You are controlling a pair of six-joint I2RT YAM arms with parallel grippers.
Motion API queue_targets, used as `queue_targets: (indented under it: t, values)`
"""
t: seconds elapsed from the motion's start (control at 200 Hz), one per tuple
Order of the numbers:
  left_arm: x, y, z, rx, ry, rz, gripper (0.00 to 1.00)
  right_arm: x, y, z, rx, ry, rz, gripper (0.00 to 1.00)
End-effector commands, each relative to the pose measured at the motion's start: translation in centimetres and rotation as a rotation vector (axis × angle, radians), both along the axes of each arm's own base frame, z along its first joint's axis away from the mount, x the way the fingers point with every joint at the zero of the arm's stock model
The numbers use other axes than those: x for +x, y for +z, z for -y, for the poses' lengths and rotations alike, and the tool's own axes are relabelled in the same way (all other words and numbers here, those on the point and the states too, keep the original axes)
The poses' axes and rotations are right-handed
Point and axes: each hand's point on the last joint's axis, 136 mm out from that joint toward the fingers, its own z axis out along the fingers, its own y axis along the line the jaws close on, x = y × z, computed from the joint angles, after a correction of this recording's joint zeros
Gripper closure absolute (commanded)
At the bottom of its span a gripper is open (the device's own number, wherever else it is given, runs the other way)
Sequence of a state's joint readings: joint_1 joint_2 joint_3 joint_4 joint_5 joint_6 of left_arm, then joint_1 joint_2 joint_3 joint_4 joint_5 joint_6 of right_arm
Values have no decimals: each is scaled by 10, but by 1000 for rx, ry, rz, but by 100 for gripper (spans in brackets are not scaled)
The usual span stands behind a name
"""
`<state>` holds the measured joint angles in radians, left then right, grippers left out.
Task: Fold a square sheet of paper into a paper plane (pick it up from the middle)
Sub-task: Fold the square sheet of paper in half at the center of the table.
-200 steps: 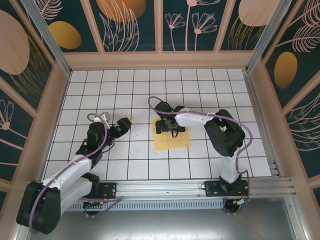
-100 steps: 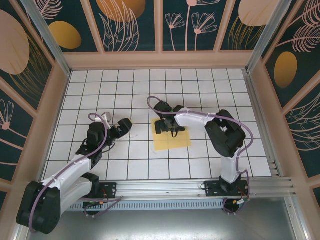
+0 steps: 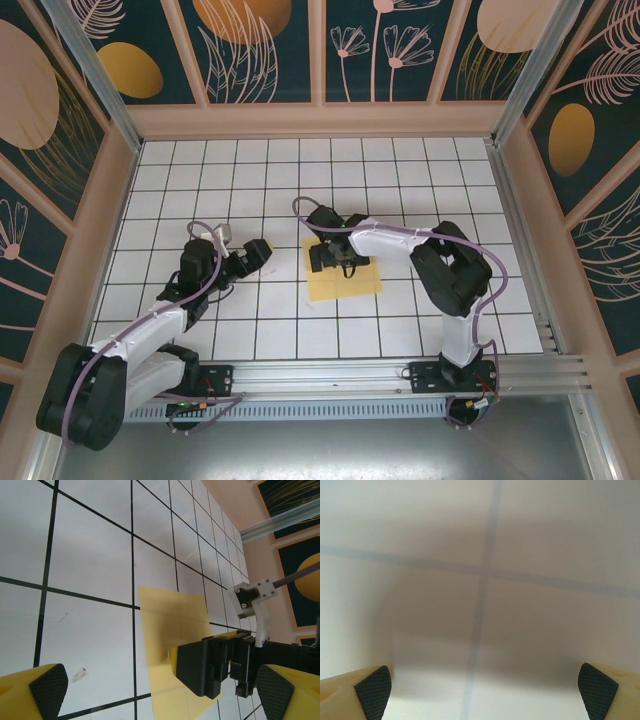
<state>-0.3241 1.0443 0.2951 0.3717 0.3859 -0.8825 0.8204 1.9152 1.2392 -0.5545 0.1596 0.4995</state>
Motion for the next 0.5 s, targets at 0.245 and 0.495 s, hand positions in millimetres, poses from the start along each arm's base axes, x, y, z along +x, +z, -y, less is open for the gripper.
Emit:
queue_targets:
  t: [0.245,0.495]
  values:
    - [4,15,7,-3,-38,58,1,-28,-43,16,-58,8,-113,1]
    - [5,16,8,-4,-42,57,1,-36,-52,14,-30,3,-138,5]
